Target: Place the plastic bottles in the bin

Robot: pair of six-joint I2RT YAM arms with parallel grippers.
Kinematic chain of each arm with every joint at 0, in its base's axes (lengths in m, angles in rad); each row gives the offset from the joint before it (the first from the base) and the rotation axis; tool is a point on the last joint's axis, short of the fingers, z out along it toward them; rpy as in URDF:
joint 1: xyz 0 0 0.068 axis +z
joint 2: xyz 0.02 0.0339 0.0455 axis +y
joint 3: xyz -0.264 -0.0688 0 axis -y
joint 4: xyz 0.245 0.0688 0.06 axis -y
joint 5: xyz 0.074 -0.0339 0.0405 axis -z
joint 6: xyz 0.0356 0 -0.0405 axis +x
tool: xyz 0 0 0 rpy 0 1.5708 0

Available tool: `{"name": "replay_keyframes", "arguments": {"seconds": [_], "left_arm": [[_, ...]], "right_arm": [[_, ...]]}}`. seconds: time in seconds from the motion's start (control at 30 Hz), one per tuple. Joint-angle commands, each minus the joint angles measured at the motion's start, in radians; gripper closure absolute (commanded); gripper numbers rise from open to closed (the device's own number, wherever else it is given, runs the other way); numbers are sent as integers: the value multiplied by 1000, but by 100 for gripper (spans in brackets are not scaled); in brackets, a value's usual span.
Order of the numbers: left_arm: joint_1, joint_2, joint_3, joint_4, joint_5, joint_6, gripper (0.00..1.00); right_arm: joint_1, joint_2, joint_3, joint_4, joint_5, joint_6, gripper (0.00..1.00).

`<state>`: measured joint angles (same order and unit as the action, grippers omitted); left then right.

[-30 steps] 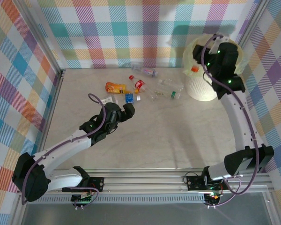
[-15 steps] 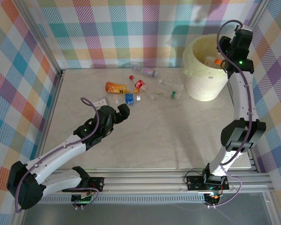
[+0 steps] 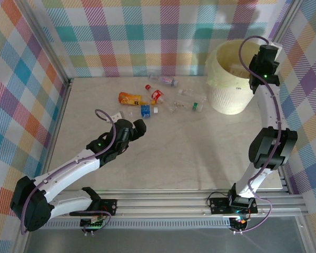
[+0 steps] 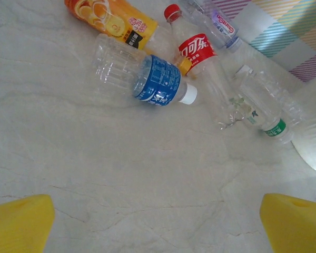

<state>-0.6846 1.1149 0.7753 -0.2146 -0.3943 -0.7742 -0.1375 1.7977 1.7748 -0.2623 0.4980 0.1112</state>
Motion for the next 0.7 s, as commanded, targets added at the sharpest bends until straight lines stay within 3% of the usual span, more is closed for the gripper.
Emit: {"name": "replay_keyframes", "arguments": {"seconds": [0.0,0.2,0.43,0.67], "left_arm": [[13,6,36,-26,-20,-20,0],[25,46,56,-49,-20,-56,0],[31,89,96,-55,-16,-73,0],[49,122,120,-111,2,-103,0]], "right_arm": [[-20,23,29,-7,104,-22,39],[-20,0,20,-53,100,10,24],[-20,-52,23,-99,-31,17,7],[-19,-169,-37,-121,-184,52,0]]}}
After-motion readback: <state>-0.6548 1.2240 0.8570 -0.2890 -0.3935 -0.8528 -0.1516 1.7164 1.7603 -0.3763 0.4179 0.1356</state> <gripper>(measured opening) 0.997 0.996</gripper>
